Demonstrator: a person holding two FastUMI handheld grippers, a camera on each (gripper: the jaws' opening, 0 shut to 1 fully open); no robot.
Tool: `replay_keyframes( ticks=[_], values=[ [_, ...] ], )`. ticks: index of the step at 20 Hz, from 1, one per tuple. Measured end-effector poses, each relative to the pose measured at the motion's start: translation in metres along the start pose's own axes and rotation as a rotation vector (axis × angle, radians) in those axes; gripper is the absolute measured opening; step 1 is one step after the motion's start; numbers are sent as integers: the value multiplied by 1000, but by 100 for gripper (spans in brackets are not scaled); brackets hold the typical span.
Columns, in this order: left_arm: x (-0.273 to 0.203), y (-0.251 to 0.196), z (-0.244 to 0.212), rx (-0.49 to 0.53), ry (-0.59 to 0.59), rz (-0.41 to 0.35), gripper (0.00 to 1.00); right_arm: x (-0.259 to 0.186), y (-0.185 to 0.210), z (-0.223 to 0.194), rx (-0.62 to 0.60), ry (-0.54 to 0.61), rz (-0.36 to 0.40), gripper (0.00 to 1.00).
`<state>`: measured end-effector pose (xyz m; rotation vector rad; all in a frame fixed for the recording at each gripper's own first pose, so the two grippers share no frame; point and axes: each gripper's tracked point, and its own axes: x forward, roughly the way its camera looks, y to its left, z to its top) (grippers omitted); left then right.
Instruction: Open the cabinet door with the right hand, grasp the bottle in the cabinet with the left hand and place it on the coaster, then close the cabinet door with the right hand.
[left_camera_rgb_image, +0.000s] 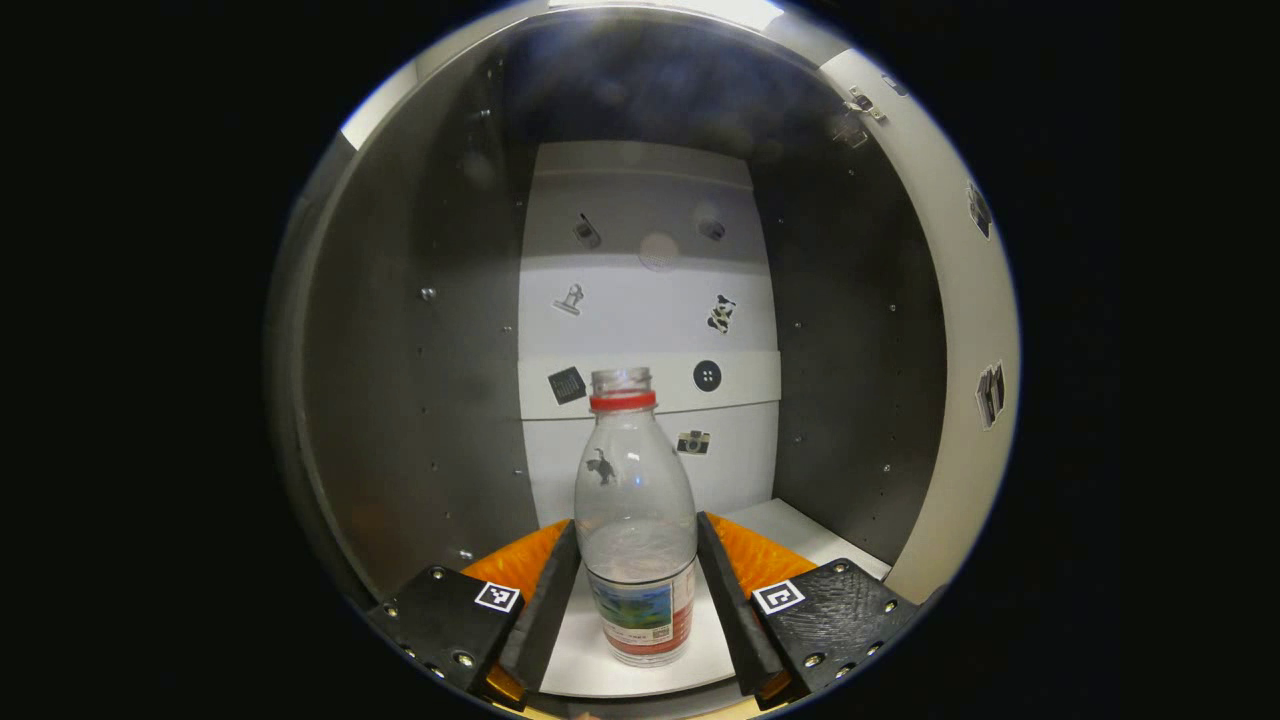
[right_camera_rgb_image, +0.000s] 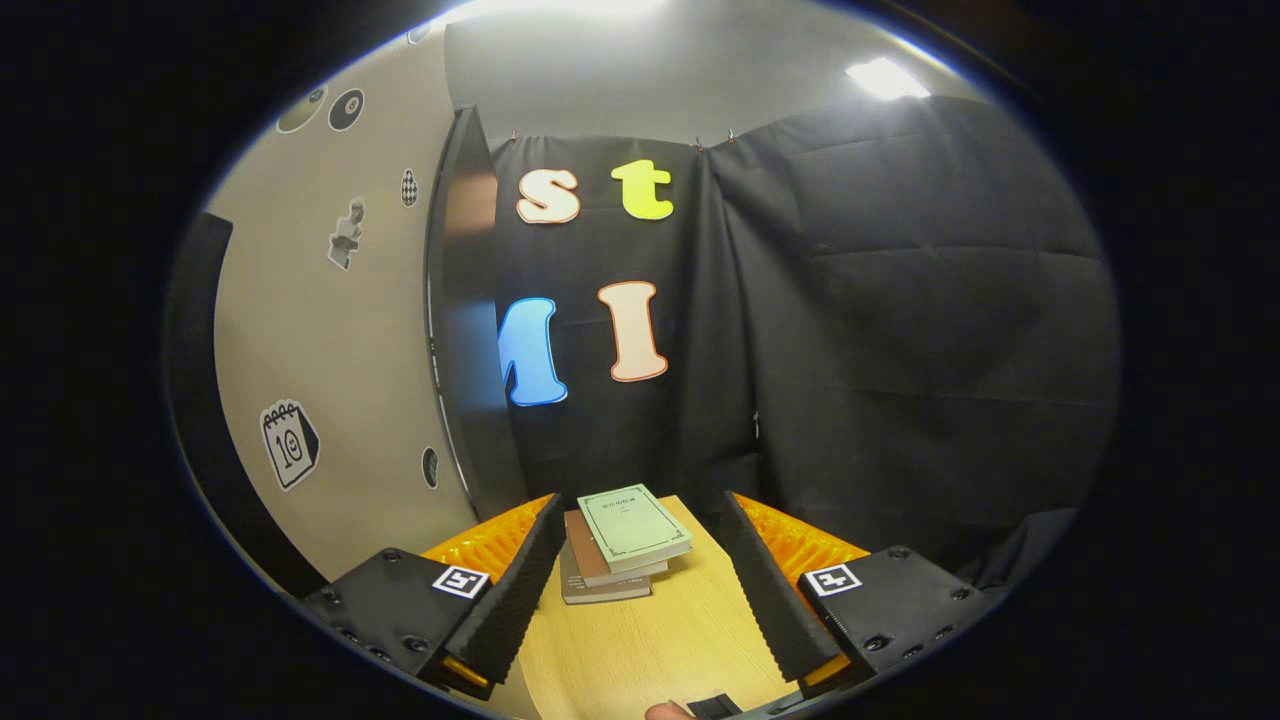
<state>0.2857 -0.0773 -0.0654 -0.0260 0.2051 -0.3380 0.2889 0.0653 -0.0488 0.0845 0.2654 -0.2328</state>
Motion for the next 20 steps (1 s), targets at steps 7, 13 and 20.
replay_keyframes(
  ticks=[7,13,20],
  values=[
    [-27,-4,15,-15,-38,-9,65,-5,-1,0,9,-2,12,99],
    [-78,2,31,-1,-81,30,67,-9,-2,3,-5,-9,53,99],
    [-146,13,35,2,-119,89,65,-19,1,2,-33,-6,123,94]
  ],
)
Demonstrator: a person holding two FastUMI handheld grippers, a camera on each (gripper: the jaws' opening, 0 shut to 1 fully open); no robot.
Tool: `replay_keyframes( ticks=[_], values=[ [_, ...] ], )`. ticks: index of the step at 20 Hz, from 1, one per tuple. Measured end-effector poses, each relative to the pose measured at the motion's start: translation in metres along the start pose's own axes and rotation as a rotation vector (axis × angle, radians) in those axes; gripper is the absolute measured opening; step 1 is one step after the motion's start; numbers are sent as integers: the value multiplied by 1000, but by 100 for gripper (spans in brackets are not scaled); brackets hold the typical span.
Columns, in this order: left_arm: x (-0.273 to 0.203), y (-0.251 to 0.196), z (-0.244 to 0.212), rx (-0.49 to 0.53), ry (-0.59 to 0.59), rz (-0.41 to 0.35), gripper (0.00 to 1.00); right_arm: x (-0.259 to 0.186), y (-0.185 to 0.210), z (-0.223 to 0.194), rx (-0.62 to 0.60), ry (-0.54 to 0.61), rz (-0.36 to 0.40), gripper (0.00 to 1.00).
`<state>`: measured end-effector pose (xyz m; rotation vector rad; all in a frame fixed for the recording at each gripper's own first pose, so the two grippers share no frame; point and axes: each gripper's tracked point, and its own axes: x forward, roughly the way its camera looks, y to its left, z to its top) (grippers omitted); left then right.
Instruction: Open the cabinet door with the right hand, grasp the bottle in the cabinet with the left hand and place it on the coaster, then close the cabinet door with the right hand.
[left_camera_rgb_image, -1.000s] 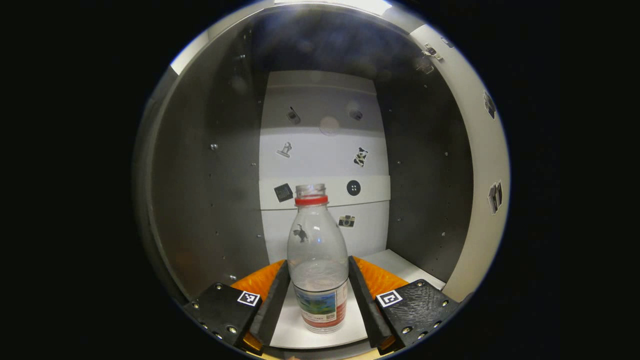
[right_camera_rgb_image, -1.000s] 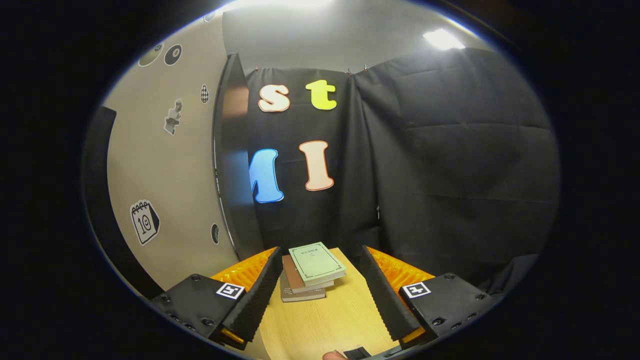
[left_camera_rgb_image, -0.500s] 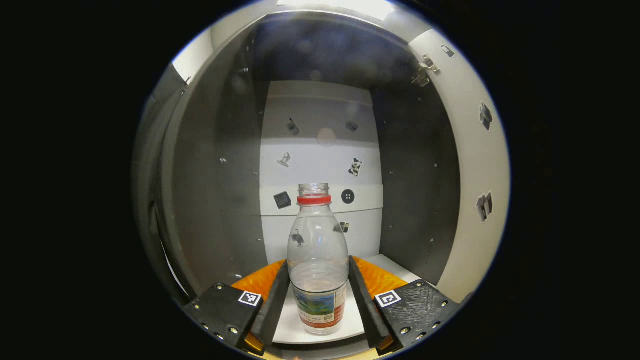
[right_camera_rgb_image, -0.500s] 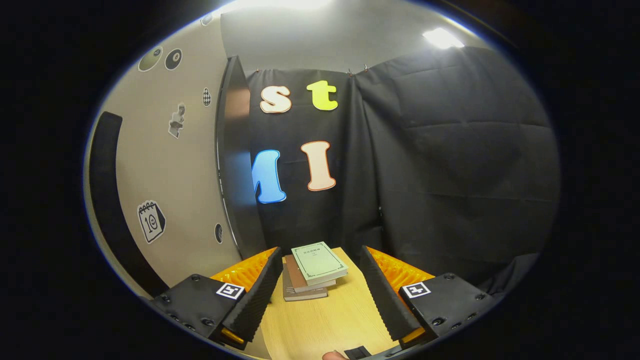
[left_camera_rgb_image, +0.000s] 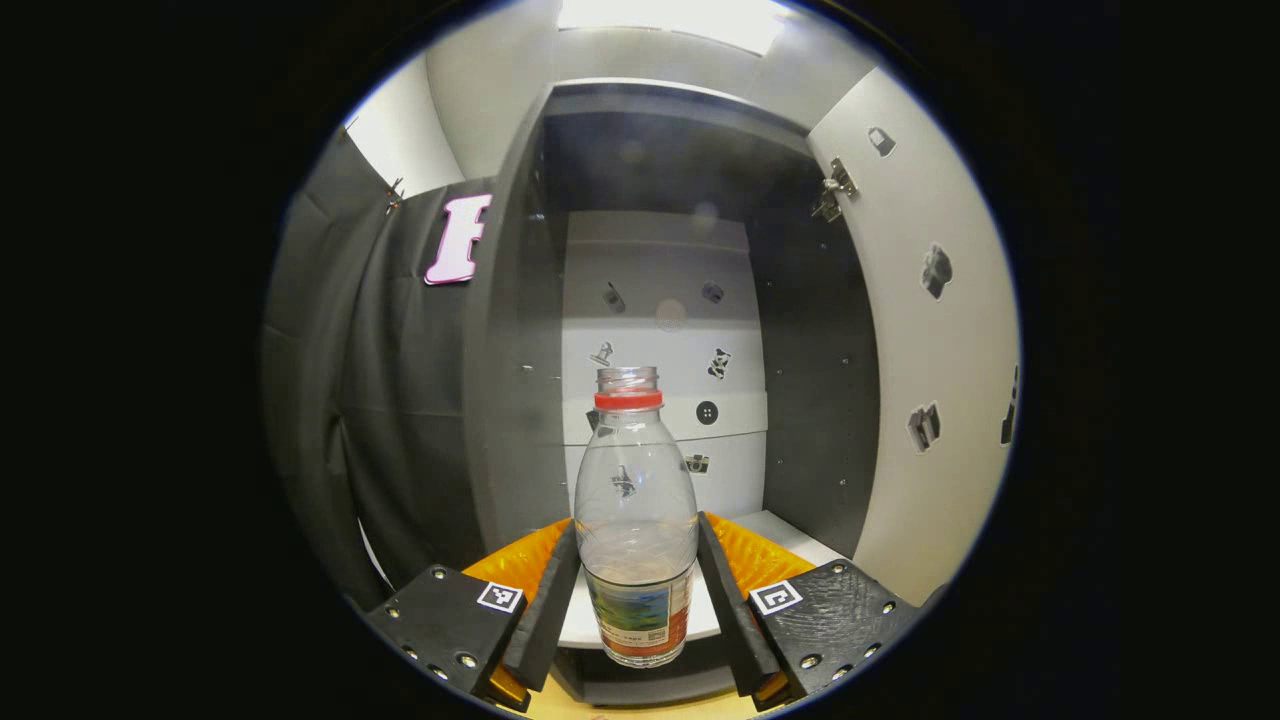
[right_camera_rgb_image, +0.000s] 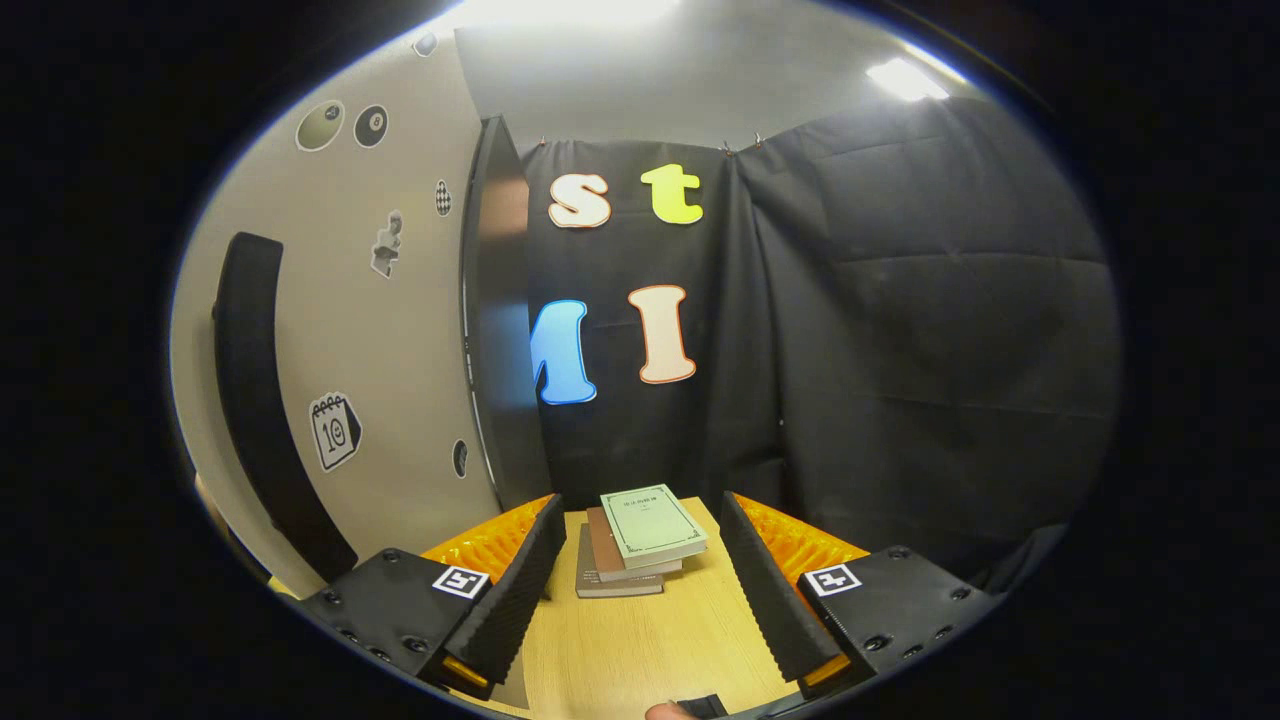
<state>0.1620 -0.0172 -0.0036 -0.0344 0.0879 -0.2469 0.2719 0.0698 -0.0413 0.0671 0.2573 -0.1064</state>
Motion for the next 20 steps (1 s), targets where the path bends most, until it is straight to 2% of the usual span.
replay_keyframes(
  ticks=[1,5,8,9,10,13,16,19,20],
  values=[
    [-10,2,-1,2,-2,11,65,-2,0,0,-2,1,9,99],
    [-47,10,-13,-1,5,50,67,-9,0,-3,-12,2,44,99],
    [-72,17,-26,-3,16,82,65,-13,1,-9,-15,11,66,99],
    [-81,18,-30,-9,17,88,65,-14,2,-11,-14,15,76,94],
    [-91,21,-35,-16,20,96,65,-15,3,-14,-14,20,83,99],
    [-115,25,-49,-34,21,111,67,-19,5,-19,-17,29,100,99],
    [-136,25,-71,-45,30,120,63,-22,7,-25,-9,36,112,99],
    [-156,24,-94,-47,38,127,67,-24,8,-29,-4,44,119,99],
    [-163,25,-102,-46,42,132,65,-24,9,-31,-3,47,120,94]
  ],
)
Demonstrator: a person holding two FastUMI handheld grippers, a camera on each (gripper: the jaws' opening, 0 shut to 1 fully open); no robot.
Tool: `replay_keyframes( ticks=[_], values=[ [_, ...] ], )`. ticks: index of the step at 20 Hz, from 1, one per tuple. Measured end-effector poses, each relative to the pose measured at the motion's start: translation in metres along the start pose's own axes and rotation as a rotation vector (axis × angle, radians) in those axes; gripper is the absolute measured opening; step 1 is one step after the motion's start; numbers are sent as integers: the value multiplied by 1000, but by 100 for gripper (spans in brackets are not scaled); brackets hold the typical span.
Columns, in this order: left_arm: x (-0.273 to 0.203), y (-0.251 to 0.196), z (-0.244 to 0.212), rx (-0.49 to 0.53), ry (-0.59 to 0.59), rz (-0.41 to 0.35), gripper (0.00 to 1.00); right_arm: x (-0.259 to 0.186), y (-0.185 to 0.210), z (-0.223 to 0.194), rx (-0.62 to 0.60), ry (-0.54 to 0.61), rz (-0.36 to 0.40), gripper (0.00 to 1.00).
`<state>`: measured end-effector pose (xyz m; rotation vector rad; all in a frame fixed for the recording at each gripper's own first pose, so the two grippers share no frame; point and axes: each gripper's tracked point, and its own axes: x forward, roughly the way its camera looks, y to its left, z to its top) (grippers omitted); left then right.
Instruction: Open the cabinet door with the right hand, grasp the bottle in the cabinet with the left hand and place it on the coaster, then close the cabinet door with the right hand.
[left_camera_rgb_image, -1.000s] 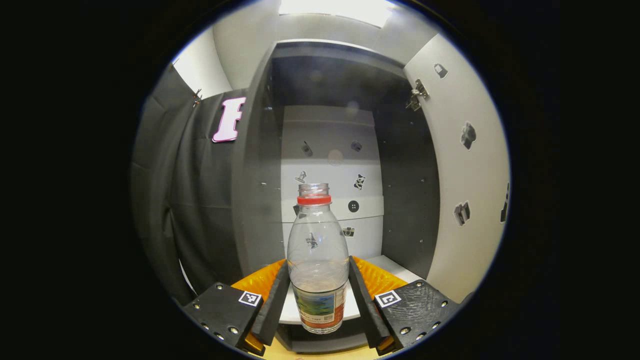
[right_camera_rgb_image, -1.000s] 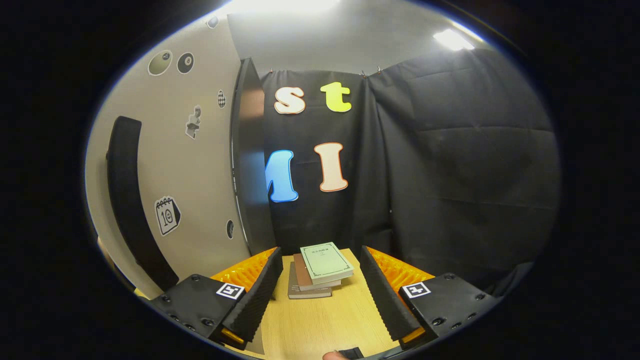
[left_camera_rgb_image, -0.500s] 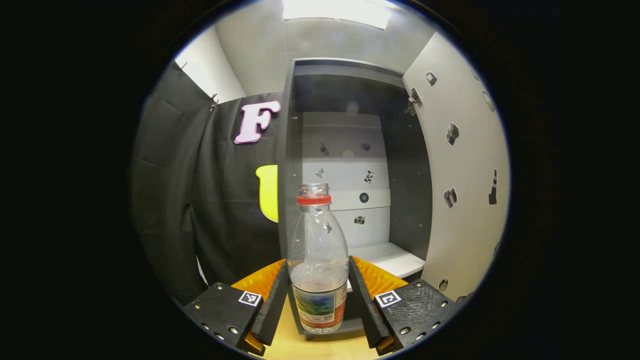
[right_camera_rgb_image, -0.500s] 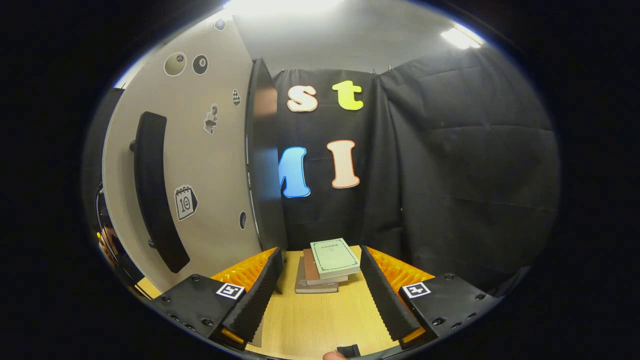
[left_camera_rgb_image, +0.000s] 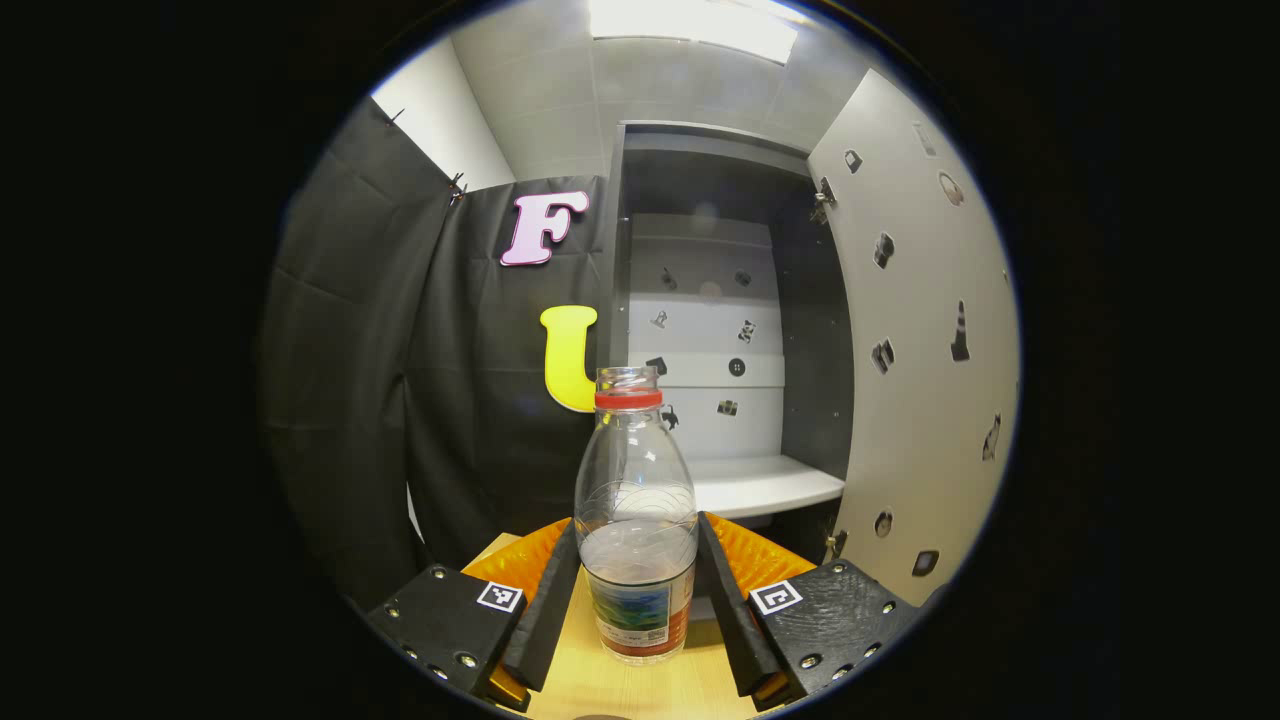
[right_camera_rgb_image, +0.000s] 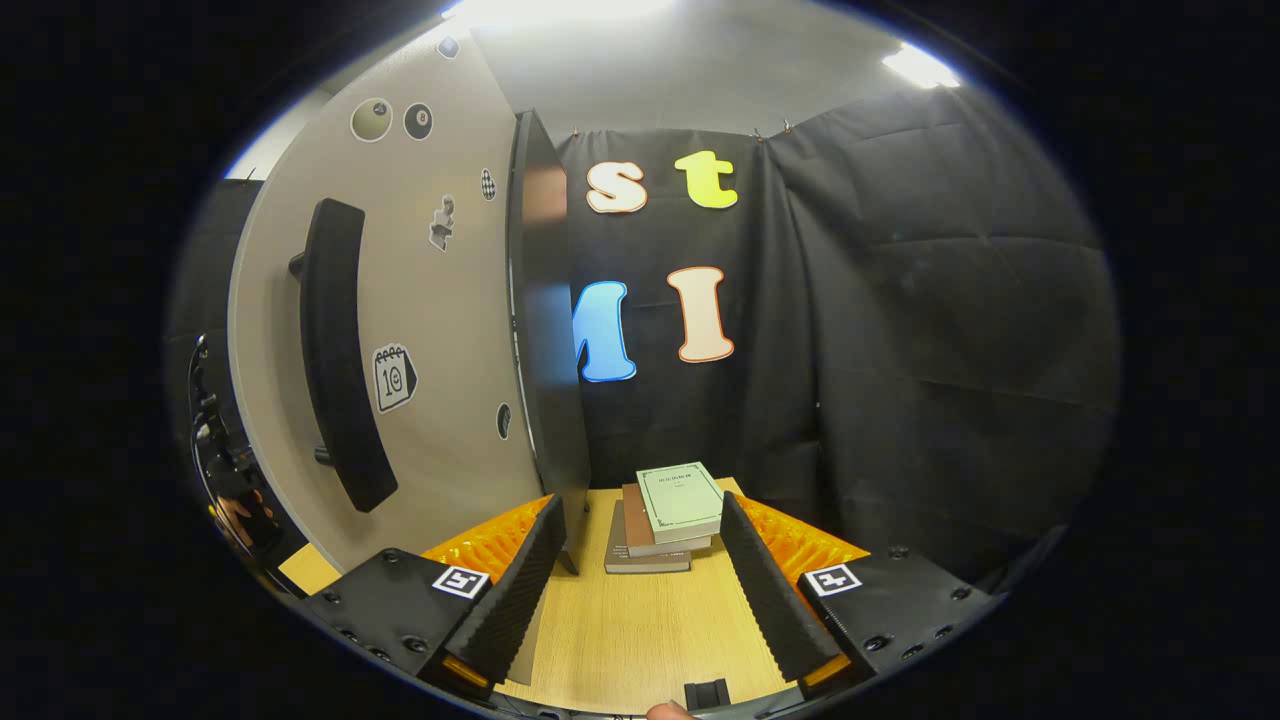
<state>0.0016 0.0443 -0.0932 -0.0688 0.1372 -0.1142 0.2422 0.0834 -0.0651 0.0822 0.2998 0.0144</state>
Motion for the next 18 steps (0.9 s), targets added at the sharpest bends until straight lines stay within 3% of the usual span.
replay_keyframes(
  ticks=[1,7,8,10,11,13,14,18],
  values=[
    [-6,2,-8,2,4,6,65,-1,0,-1,3,2,1,99],
    [-34,11,-67,9,38,32,63,-3,3,-10,6,9,4,99],
    [-39,14,-80,16,52,40,65,-3,4,-11,5,12,4,94],
    [-47,17,-107,16,78,49,65,-3,6,-14,0,19,6,99],
    [-51,17,-118,13,88,51,65,-3,6,-14,-7,22,5,94],
    [-55,21,-140,19,103,61,65,-1,9,-18,-22,29,8,94],
    [-57,22,-150,27,113,69,65,-1,11,-19,-30,36,11,99],
    [-65,28,-181,11,126,89,65,-1,18,-25,-51,50,25,99]
  ],
)
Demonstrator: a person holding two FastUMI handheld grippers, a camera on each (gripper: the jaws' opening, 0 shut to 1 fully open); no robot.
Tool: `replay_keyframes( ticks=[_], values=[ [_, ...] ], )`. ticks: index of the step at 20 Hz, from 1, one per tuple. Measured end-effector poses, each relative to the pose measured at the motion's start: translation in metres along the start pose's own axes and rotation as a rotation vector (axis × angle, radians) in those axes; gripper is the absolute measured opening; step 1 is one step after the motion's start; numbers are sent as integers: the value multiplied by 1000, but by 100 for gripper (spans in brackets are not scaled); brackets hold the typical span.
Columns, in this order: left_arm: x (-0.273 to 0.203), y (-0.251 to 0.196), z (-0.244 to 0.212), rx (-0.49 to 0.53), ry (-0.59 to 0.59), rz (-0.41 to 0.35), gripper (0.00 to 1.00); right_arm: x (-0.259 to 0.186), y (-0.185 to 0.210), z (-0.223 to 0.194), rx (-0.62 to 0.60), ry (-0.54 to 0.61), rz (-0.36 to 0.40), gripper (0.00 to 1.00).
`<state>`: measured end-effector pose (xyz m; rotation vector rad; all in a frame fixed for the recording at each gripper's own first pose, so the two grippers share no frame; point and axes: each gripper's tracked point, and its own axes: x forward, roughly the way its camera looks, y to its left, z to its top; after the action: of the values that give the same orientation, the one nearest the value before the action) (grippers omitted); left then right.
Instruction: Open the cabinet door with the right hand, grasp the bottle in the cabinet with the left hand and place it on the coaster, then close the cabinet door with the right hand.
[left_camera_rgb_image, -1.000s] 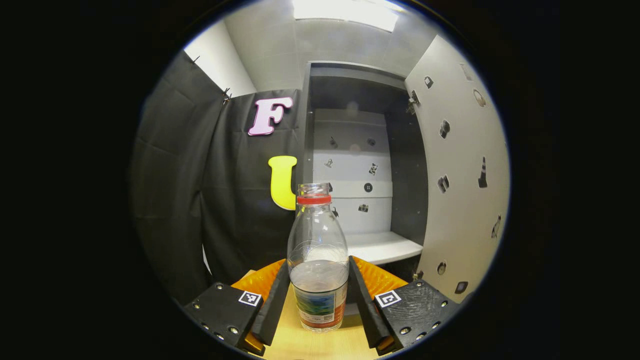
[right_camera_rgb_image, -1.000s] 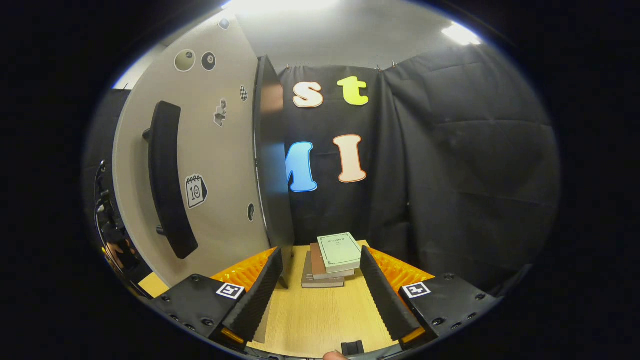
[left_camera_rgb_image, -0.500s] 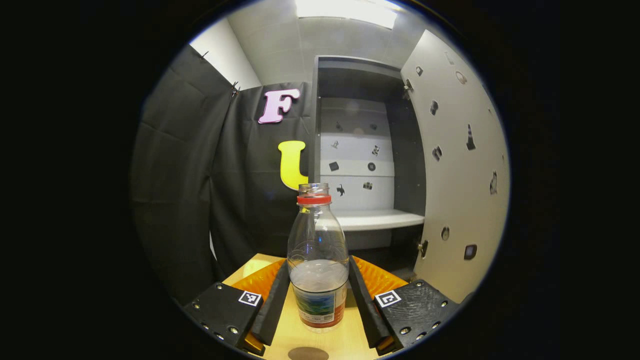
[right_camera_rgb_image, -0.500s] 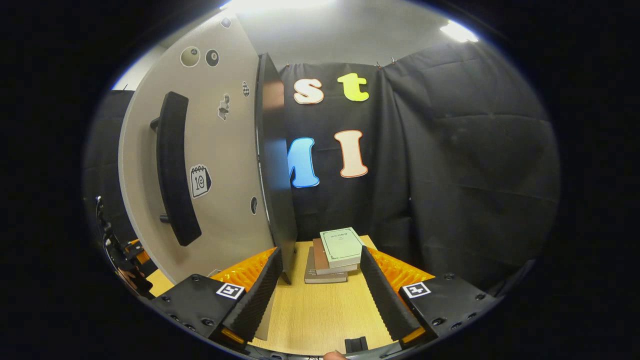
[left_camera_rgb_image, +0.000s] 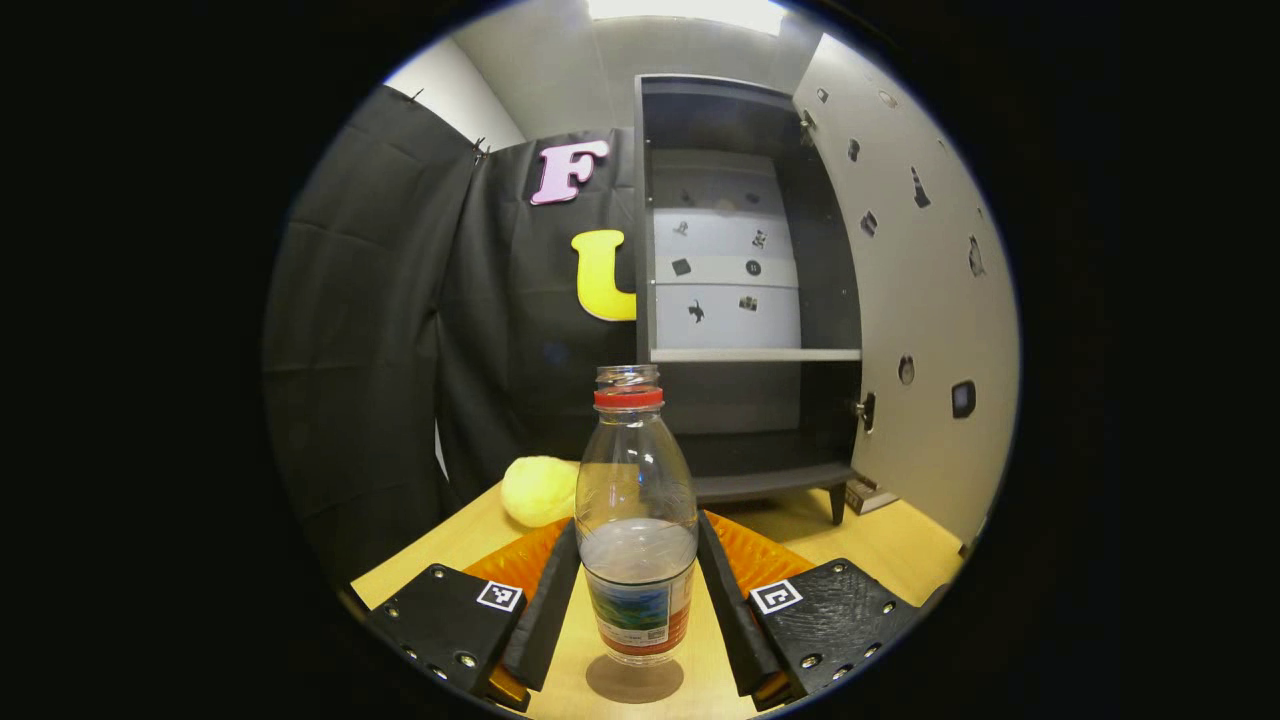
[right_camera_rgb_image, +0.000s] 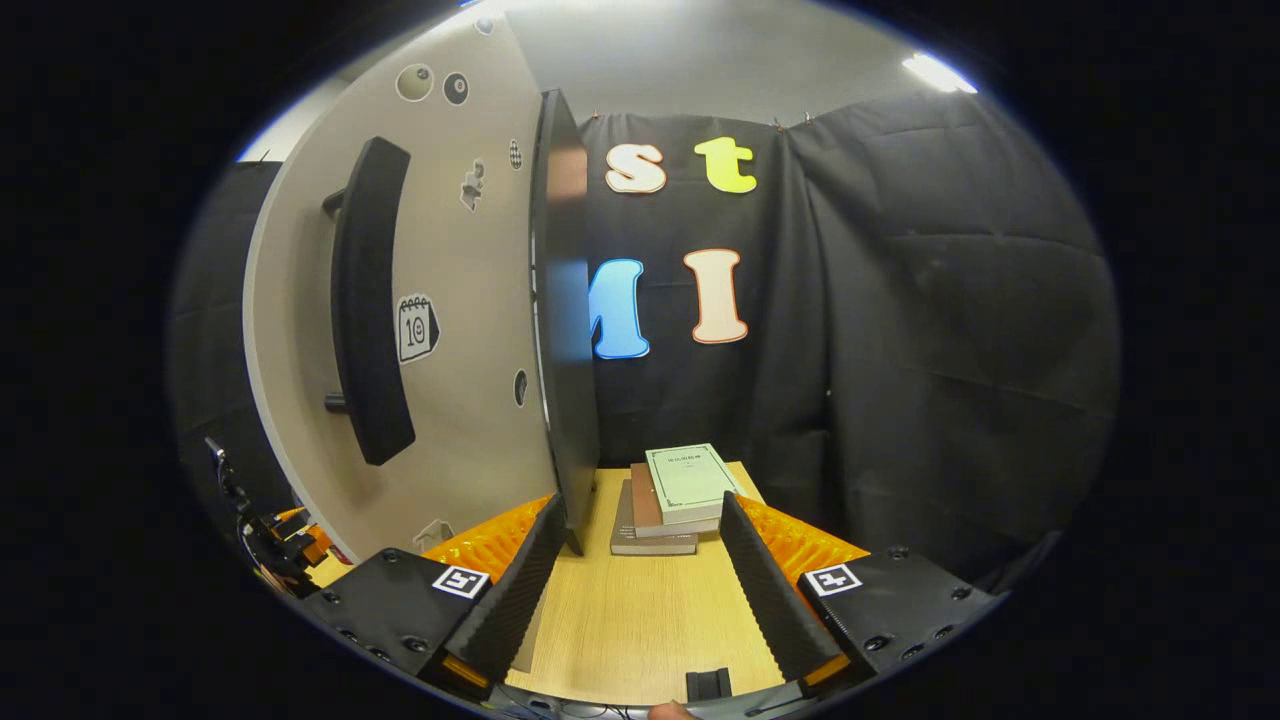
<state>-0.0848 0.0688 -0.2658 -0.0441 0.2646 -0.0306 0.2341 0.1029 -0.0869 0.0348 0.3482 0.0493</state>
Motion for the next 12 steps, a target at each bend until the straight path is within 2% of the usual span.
replay_keyframes(
  ticks=[8,11,12],
  values=[
    [10,7,-65,-41,49,27,65,0,-4,-10,-30,37,-16,98],
    [11,-2,-78,-25,52,31,65,4,-2,-13,-33,51,-9,99],
    [12,-5,-81,-14,51,30,65,6,-2,-13,-40,53,-8,94]
  ],
)
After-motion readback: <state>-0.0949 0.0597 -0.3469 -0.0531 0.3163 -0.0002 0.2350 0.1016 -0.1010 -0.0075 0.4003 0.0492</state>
